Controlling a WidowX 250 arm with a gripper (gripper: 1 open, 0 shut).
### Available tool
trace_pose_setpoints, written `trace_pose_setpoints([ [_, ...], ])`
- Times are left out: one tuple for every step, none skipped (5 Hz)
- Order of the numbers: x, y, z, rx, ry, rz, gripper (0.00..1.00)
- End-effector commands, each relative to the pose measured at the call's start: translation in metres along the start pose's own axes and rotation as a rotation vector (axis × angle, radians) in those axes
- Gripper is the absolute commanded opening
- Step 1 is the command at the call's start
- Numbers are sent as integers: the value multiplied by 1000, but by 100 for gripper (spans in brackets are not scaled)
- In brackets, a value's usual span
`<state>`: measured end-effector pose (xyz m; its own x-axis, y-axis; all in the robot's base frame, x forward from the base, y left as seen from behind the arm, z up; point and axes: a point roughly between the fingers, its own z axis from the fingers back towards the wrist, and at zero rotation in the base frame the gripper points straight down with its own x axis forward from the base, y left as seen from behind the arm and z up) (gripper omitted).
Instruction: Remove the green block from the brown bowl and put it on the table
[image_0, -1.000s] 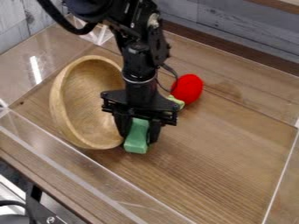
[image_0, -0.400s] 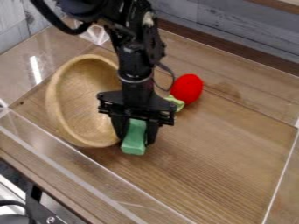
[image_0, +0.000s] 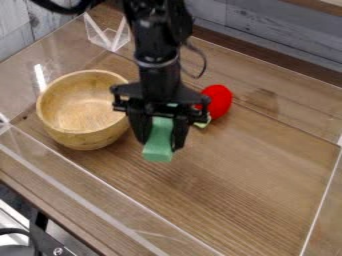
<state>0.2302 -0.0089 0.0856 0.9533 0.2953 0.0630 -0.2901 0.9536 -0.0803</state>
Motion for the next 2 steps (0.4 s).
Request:
trace_pose_setpoints([
  [5,-23,13,-38,-46,-31,0],
  [-1,-45,7,-51,-36,-51,0],
])
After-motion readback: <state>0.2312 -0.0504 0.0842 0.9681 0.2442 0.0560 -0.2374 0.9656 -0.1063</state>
